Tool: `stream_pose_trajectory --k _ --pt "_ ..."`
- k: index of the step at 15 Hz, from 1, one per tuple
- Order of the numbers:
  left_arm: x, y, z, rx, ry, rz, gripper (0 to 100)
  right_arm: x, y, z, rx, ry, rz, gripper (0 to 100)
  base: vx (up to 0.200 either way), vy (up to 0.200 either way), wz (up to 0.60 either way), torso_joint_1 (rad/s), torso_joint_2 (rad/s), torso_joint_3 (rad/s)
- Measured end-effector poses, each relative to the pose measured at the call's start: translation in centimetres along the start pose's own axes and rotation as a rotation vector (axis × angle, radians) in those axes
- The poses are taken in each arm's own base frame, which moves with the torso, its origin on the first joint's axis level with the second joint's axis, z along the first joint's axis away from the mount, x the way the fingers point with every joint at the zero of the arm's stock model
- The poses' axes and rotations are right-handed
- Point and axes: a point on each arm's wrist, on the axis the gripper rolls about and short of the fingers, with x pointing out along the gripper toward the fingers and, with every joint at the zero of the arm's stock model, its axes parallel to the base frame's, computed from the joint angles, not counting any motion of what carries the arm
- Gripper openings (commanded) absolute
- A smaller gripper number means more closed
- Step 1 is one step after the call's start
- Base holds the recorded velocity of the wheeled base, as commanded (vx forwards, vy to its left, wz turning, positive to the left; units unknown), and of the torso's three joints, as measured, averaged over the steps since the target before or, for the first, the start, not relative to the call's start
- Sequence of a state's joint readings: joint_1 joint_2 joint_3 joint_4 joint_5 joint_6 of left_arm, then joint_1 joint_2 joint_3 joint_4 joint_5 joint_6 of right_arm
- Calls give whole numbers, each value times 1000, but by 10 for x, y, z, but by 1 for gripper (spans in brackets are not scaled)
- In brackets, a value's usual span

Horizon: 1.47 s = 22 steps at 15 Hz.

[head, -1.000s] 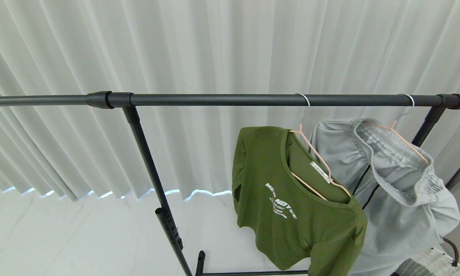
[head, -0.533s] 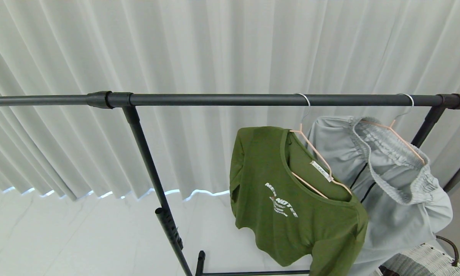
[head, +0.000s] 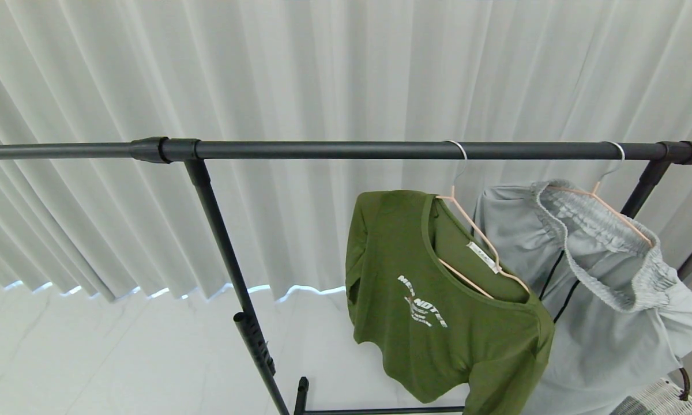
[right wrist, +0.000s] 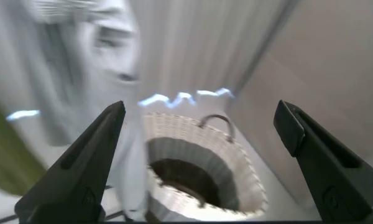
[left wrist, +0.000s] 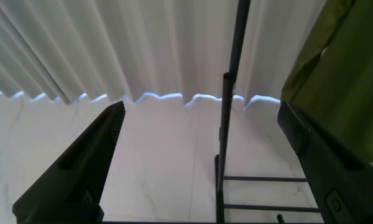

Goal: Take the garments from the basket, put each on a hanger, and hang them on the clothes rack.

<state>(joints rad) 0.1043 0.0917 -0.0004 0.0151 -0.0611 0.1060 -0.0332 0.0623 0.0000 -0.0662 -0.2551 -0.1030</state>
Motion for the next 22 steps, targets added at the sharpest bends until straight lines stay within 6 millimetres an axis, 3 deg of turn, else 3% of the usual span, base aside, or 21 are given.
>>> stream_pose_trajectory --k 3,10,22 --pt "0 0 0 -10 0 -3 100 -3 1 -1 21 -54 147 100 0 0 0 0 0 0" --pt "0 0 0 -14 0 -4 100 -5 4 -7 99 -11 257 100 0 0 0 0 0 0" --pt "0 0 0 -14 3 -3 100 -5 4 -8 115 -5 267 100 0 0 0 0 0 0"
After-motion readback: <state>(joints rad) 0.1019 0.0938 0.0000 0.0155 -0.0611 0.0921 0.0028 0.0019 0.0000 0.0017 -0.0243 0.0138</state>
